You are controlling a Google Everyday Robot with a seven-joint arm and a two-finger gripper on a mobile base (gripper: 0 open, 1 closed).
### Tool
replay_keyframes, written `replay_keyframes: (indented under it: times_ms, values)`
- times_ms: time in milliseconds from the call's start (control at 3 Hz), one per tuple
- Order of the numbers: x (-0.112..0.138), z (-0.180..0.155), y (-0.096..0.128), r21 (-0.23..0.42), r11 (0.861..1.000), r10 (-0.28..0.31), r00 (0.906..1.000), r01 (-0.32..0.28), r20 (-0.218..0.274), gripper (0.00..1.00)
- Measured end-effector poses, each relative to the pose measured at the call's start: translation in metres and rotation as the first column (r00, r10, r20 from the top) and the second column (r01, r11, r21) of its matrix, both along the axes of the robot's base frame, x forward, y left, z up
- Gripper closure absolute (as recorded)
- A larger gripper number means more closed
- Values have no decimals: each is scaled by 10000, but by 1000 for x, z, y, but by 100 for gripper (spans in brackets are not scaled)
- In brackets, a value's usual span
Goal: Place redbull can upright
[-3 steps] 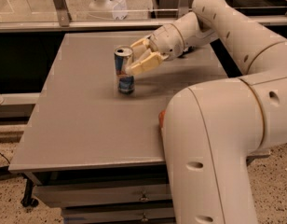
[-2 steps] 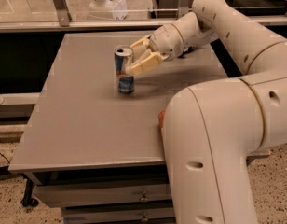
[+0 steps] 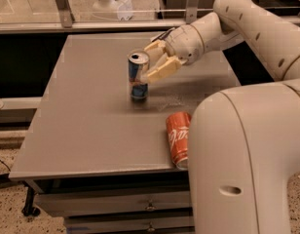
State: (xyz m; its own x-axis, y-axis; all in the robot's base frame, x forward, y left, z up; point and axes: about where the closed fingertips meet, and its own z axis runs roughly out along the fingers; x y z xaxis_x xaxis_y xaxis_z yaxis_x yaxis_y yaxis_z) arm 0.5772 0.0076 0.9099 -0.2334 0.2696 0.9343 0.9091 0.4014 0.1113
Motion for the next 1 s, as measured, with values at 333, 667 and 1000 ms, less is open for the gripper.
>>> replay_keyframes:
  times_ms: [333,667,1000]
  values:
    - [-9,5,-7,83,10000,-40,10000,39,81,18]
    - [-12,2,-2,71,9999,142,9999,-142,-7,0]
    - [-13,-4,10,86,9992,381,9991,-380,-168,0]
